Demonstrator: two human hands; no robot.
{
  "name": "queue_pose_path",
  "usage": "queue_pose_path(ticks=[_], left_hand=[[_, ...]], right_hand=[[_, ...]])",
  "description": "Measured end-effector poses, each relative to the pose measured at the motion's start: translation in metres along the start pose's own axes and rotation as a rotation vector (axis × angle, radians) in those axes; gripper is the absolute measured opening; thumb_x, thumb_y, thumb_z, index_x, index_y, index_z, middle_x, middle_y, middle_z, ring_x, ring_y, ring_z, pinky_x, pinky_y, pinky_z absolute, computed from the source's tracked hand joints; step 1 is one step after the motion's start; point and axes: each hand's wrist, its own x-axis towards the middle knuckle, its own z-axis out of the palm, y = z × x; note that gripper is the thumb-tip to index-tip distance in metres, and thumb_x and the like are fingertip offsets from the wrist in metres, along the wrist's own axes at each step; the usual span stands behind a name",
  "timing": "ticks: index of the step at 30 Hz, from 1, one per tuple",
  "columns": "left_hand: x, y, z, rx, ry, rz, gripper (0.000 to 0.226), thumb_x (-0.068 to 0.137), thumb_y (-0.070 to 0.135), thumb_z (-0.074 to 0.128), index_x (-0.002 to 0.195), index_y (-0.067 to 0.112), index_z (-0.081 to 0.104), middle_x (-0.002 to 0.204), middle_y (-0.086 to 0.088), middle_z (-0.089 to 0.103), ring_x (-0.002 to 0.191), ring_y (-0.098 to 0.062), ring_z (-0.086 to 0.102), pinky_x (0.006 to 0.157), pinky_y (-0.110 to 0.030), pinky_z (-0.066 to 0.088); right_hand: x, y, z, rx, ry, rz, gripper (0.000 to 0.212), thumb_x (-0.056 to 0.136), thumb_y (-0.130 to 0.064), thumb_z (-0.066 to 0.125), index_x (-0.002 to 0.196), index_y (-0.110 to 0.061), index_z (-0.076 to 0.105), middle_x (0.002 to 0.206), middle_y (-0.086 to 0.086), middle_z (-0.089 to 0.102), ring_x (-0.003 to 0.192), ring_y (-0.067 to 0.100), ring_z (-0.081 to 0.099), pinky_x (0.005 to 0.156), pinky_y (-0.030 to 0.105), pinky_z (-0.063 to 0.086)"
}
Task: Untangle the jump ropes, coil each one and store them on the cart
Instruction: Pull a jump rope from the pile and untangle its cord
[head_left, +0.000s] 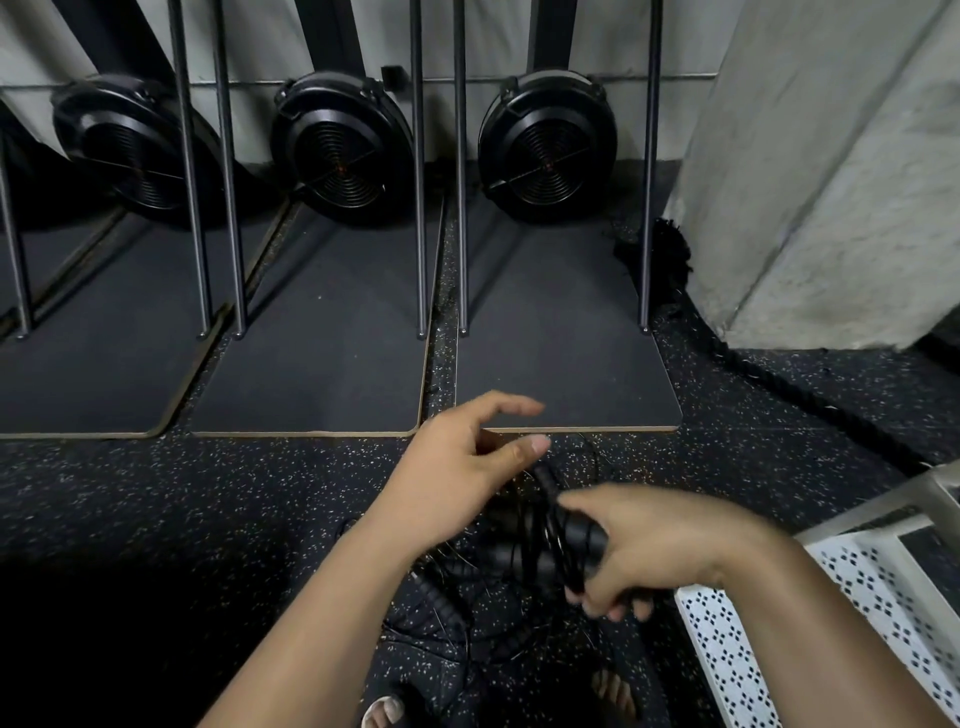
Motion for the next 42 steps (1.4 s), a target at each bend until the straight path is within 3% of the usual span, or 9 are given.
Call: queue_pose_path(ticks=[4,7,10,14,23,30,35,39,42], left_hand=[[0.000,0.006,0.001,-0.045,-0.084,0.037,0.019,0.101,0.035,0.072,0.117,0.026,0.078,0.064,0.017,0.063,0.059,-0.002,0.053,0.063,-0.018,0.041],[0.000,0.009,0.000,-0.196,-0.106,-0.064,0.039,0.107,0.043,0.057,0.120,0.013,0.078,0.074,0.009,0.070,0.071,-0.006,0.061,0.071,-0.020,0.049],[-0.003,0.006,0.003,-0.150,-0.070,-0.120,0.049,0.106,0.045,0.050,0.121,0.004,0.073,0.089,0.002,0.072,0.085,-0.005,0.063,0.083,-0.033,0.058],[0.000,0.008,0.009,-0.154,-0.041,-0.088,0.050,0.115,0.048,0.038,0.077,0.031,0.065,0.062,-0.002,0.047,0.055,-0.018,0.039,0.055,-0.033,0.031],[0.006,-0.011,0.014,-0.094,-0.031,-0.056,0.030,0.104,0.057,0.057,0.134,0.054,0.053,0.059,0.010,0.042,0.055,-0.016,0.040,0.058,-0.037,0.034],[0.004,-0.005,0.014,-0.004,-0.001,-0.011,0.050,0.103,0.033,0.071,0.142,0.053,0.047,0.054,0.016,0.056,0.047,-0.007,0.041,0.050,-0.022,0.035],[0.003,-0.005,0.009,-0.029,-0.006,0.017,0.055,0.096,0.038,0.079,0.136,0.061,0.049,0.062,-0.009,0.051,0.056,-0.018,0.040,0.055,-0.033,0.034],[0.004,-0.004,0.005,-0.070,-0.055,0.010,0.036,0.097,0.042,0.076,0.130,0.047,0.063,0.059,0.006,0.038,0.054,-0.016,0.031,0.050,-0.029,0.027],[0.001,0.003,0.003,-0.127,-0.069,0.027,0.025,0.104,0.046,0.065,0.124,0.033,0.072,0.064,0.011,0.056,0.061,-0.010,0.047,0.058,-0.026,0.039]], right_hand=[[-0.017,-0.014,0.000,0.117,-0.331,-0.198,0.049,0.087,0.012,0.078,0.129,-0.007,0.059,0.118,0.023,0.076,0.089,0.032,0.069,0.059,0.025,0.056],[-0.025,-0.019,-0.005,0.301,-0.348,-0.421,0.053,0.087,0.017,0.075,0.132,-0.006,0.061,0.116,0.025,0.075,0.081,0.026,0.070,0.058,0.025,0.057],[-0.024,-0.019,-0.008,0.496,-0.176,-0.574,0.048,0.084,0.017,0.072,0.127,-0.003,0.064,0.113,0.026,0.073,0.074,0.020,0.069,0.054,0.027,0.056],[-0.016,-0.017,-0.010,0.711,0.137,-0.616,0.043,0.082,0.007,0.074,0.123,-0.007,0.070,0.113,0.023,0.074,0.073,0.019,0.065,0.053,0.029,0.051],[0.006,-0.003,-0.016,0.701,0.683,-0.204,0.052,0.085,0.003,0.085,0.123,-0.010,0.052,0.109,0.021,0.078,0.074,0.024,0.074,0.055,0.032,0.056],[0.013,0.003,-0.007,0.278,0.523,-0.053,0.049,0.083,0.001,0.084,0.114,-0.027,0.058,0.087,0.006,0.077,0.064,0.021,0.073,0.050,0.031,0.053],[0.006,0.001,0.002,0.045,0.131,0.010,0.044,0.082,0.004,0.084,0.110,-0.019,0.059,0.076,-0.002,0.071,0.066,0.021,0.073,0.045,0.027,0.050],[-0.014,-0.011,0.000,0.081,-0.195,-0.108,0.050,0.085,0.003,0.085,0.122,-0.022,0.064,0.090,0.007,0.078,0.070,0.021,0.072,0.048,0.025,0.051],[-0.024,-0.017,-0.005,0.253,-0.293,-0.293,0.058,0.086,0.008,0.082,0.133,-0.020,0.063,0.100,0.019,0.076,0.069,0.021,0.070,0.049,0.024,0.051]])
